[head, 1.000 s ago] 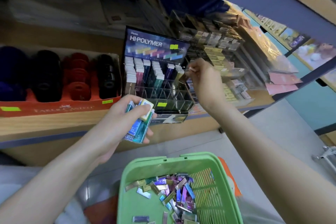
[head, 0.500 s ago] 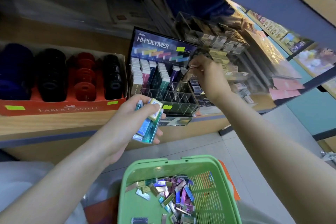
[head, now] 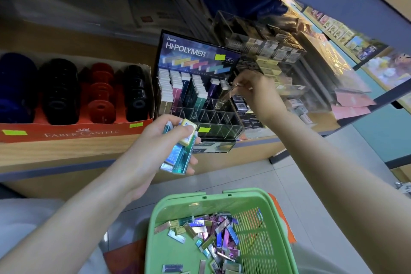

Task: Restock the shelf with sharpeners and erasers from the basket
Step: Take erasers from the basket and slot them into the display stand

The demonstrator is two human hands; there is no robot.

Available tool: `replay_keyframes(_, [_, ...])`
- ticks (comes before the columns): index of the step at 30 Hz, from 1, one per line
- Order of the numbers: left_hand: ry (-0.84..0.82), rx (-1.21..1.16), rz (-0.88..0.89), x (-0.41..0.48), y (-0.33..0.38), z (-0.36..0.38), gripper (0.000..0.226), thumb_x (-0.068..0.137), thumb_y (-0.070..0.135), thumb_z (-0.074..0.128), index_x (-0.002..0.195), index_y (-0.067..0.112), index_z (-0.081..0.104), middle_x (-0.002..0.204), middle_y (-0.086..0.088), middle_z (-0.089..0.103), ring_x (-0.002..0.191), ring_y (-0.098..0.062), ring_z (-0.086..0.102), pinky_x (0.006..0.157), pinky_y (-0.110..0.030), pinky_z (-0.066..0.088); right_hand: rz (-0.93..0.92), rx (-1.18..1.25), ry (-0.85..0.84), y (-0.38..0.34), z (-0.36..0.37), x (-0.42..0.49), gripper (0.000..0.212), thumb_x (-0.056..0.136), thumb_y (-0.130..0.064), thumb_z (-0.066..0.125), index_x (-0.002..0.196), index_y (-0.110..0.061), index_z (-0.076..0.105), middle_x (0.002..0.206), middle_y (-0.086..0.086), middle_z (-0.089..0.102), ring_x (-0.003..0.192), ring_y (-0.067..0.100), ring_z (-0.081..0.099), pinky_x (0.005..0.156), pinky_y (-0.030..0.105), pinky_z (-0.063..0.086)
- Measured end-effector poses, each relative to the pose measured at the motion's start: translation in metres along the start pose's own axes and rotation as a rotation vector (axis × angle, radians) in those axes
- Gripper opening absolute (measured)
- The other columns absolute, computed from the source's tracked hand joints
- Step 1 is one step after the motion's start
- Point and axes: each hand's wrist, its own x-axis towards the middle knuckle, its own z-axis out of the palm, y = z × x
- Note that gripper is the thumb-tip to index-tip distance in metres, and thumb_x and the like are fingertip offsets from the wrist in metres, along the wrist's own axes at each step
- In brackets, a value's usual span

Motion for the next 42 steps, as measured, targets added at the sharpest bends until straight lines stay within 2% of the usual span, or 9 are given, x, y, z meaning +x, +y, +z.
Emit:
replay_keyframes(4, [-0.002, 0.005, -0.011, 0.001, -0.001, 0.001, 0.015, 0.092, 0.019, 0.057, 0.104, 0.010, 0.056, 0.088, -0.009, 0.073, 0.053, -0.018, 0.064, 0.044, -0.027, 0.051, -0.074, -0.053, -0.009, -0.004, 0.006, 0.002, 0.016, 0.085, -0.002, 0.066, 0.100, -0.007, 0.064, 0.096, 0.006, 0.061, 0.075, 0.013, 0.060, 0.076, 0.028, 0.048])
replay_keyframes(6, [-0.002, 0.000, -0.008, 0.001, 0.000, 0.001, 0.016, 0.092, 0.019, 0.057, 0.105, 0.009, 0.056, 0.088, -0.009, 0.073, 0.053, -0.018, 0.064, 0.044, -0.027, 0.051, -0.074, -0.082, -0.003, -0.004, 0.011, -0.001, 0.020, 0.085, -0.003, 0.066, 0.103, -0.006, 0.060, 0.098, 0.010, 0.064, 0.083, 0.024, 0.063, 0.077, 0.041, 0.051])
replay_keyframes(12, [0.012, -0.079, -0.025, 0.003, 0.001, 0.000, 0.006, 0.094, 0.010, 0.052, 0.099, 0.009, 0.055, 0.079, -0.009, 0.074, 0.051, -0.022, 0.064, 0.044, -0.031, 0.053, -0.113, -0.160, 0.117, -0.008, 0.018, -0.013, 0.012, 0.089, -0.007, 0.063, 0.095, -0.003, 0.071, 0.099, 0.012, 0.062, 0.077, 0.032, 0.063, 0.061, 0.043, 0.052])
replay_keyframes(16, [-0.016, -0.064, -0.007, 0.002, 0.000, 0.001, 0.012, 0.097, 0.015, 0.048, 0.107, 0.010, 0.053, 0.082, -0.010, 0.074, 0.065, -0.027, 0.071, 0.068, -0.039, 0.059, -0.066, -0.207, 0.112, -0.016, 0.014, -0.027, 0.021, 0.095, -0.012, 0.053, 0.111, -0.006, 0.065, 0.111, 0.011, 0.058, 0.087, 0.030, 0.060, 0.063, 0.036, 0.047])
replay_keyframes(20, [-0.025, -0.058, 0.029, 0.001, -0.003, 0.006, 0.017, 0.099, 0.021, 0.046, 0.112, 0.011, 0.051, 0.081, -0.010, 0.075, 0.075, -0.025, 0.073, 0.069, -0.033, 0.058, 0.046, 0.074, 0.167, -0.046, 0.005, -0.058, 0.013, 0.096, -0.016, 0.052, 0.099, -0.010, 0.062, 0.094, 0.001, 0.058, 0.074, 0.003, 0.046, 0.066, 0.018, 0.036])
replay_keyframes(24, [0.060, -0.110, 0.064, 0.002, -0.006, 0.012, 0.019, 0.099, 0.021, 0.047, 0.115, 0.013, 0.051, 0.090, -0.010, 0.074, 0.078, -0.017, 0.072, 0.064, -0.026, 0.057, 0.221, 0.320, -0.088, -0.084, -0.005, -0.093, 0.027, 0.093, -0.033, 0.056, 0.075, -0.013, 0.061, 0.055, -0.011, 0.048, 0.052, 0.001, 0.041, 0.051, 0.013, 0.033])
replay_keyframes(31, [0.136, -0.117, 0.118, 0.000, -0.014, 0.022, 0.020, 0.098, 0.020, 0.048, 0.118, 0.015, 0.048, 0.111, -0.014, 0.066, 0.098, -0.022, 0.066, 0.082, -0.034, 0.054, 0.514, 0.673, -0.273, -0.100, -0.001, -0.110, 0.014, 0.085, -0.023, 0.069, 0.081, -0.010, 0.067, 0.063, -0.006, 0.061, 0.051, -0.006, 0.054, 0.047, 0.009, 0.042])
replay_keyframes(38, [0.111, -0.129, 0.120, -0.006, -0.013, 0.021, 0.009, 0.097, 0.018, 0.049, 0.104, 0.020, 0.055, 0.098, -0.006, 0.067, 0.068, -0.008, 0.066, 0.052, -0.019, 0.052, 0.594, 0.881, -0.367, -0.105, -0.006, -0.111, 0.004, 0.089, -0.006, 0.062, 0.092, -0.009, 0.060, 0.079, 0.011, 0.065, 0.065, 0.011, 0.057, 0.056, 0.014, 0.050])
replay_keyframes(42, [0.160, -0.152, 0.115, -0.005, -0.002, 0.008, 0.012, 0.095, 0.020, 0.053, 0.105, 0.018, 0.058, 0.086, -0.001, 0.067, 0.050, -0.010, 0.061, 0.042, -0.021, 0.049, 0.530, 0.908, -0.256, -0.101, -0.015, -0.097, 0.008, 0.091, -0.003, 0.056, 0.097, -0.004, 0.051, 0.083, 0.013, 0.062, 0.063, 0.006, 0.064, 0.061, 0.019, 0.054])
